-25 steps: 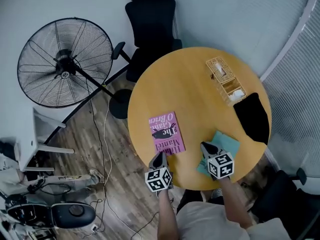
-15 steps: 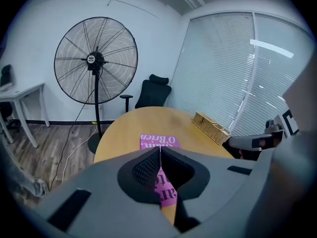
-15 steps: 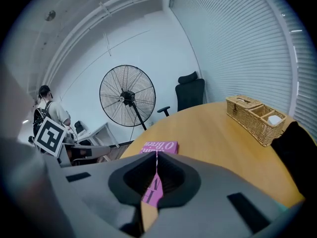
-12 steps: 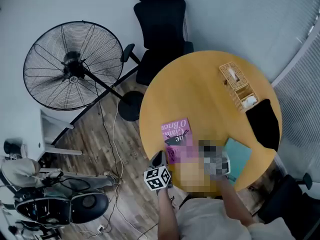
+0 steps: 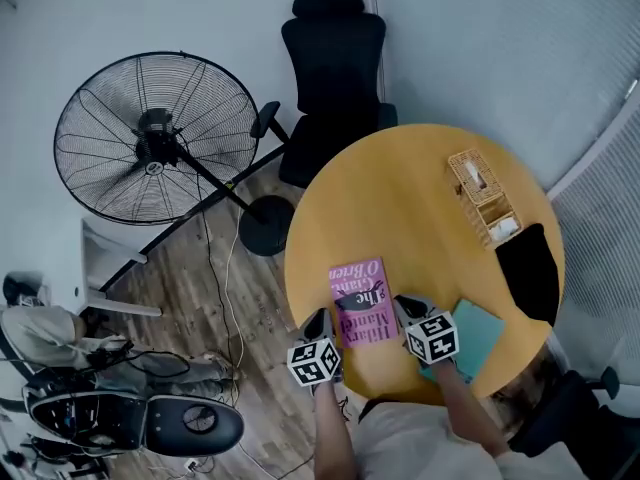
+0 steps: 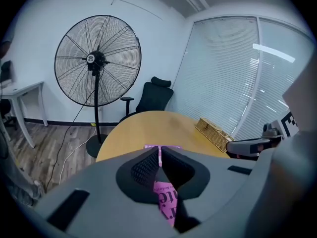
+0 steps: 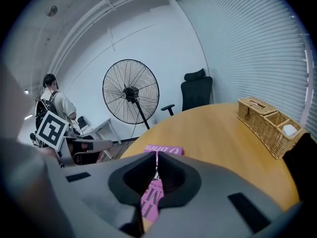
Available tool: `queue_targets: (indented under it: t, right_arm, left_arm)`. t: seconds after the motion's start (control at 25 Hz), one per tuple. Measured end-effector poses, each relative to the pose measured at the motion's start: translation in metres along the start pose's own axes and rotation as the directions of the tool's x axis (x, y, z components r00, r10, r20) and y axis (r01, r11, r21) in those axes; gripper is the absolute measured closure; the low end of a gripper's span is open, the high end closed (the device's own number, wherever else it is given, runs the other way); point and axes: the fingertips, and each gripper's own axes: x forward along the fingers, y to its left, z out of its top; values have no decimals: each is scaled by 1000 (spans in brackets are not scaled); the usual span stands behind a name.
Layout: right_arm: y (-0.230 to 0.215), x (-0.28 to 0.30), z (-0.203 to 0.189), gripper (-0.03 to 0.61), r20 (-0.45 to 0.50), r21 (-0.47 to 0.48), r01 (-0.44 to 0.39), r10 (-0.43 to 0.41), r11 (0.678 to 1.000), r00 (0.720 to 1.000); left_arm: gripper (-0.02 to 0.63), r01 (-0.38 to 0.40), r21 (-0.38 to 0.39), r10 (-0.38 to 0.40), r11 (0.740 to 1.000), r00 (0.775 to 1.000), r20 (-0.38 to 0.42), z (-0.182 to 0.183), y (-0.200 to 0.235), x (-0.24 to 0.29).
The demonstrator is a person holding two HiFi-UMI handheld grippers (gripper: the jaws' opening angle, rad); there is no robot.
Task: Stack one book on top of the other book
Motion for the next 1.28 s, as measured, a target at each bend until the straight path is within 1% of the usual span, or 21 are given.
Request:
queue_targets:
  t: [0.12, 0.36, 0.4, 0.48, 0.52, 0.56, 0.64, 0.8, 0.84, 0.88, 0.96, 1.08, 1.16, 1.28]
  right_arm:
    - [-5, 4, -1, 555, -3, 24, -3, 3, 1000, 1000]
    - [-8, 12, -7, 554, -14, 32, -23, 24, 999, 1000]
    - [-8, 14, -5, 554, -9, 34, -28, 28, 999, 1000]
    - [-7, 18, -1, 552, -2, 40, -34, 34, 999, 999]
    - [-7, 19, 0, 546, -2, 45, -34, 34, 998, 999]
    - [-7, 19, 0, 528, -3, 49, -33, 33, 998, 999]
    - [-9, 20, -3, 453, -10, 52, -29, 29, 998, 1000]
    - [-15, 21, -9, 401, -28, 67, -23, 25, 997, 999]
    - [-17, 22, -12, 374, -32, 87, -25, 28, 996, 999]
    - [-20, 24, -16, 320, -38, 117, -30, 34, 993, 999]
    - [-26, 28, -29, 283, -48, 205, -42, 53, 978, 997]
    - [-33, 33, -43, 263, -46, 320, -63, 82, 945, 996]
    - [-34, 37, -52, 262, -53, 357, -72, 97, 931, 994]
    - [-33, 47, -62, 261, -63, 405, -81, 116, 911, 991]
  left_arm:
    - [583, 8, -2, -8, 1000, 1000, 13, 5, 0, 2]
    - [578, 6, 12, -6, 1000, 1000, 14, 7, 6, 6]
    - [569, 6, 17, -6, 1000, 1000, 16, 10, 8, 7]
    - [501, 7, 22, -8, 1000, 1000, 22, 16, 11, 9]
    - [479, 8, 25, -9, 1000, 1000, 23, 18, 12, 9]
    - [468, 10, 26, -11, 1000, 1000, 23, 20, 12, 9]
    - [454, 10, 17, -11, 1000, 1000, 21, 19, 14, 10]
    - [428, -17, -15, 17, 1000, 1000, -10, 8, 22, 20]
    - [421, -17, -27, 17, 999, 1000, -19, 5, 22, 23]
    - [402, -12, -41, 11, 999, 1000, -29, 1, 22, 26]
    - [368, 11, -77, -15, 997, 999, -47, -7, 21, 33]
    - [333, 51, -143, -62, 988, 996, -72, -17, 18, 41]
    - [319, 67, -182, -83, 981, 993, -87, -27, 19, 46]
    - [319, 51, -227, -81, 973, 989, -124, -43, 27, 53]
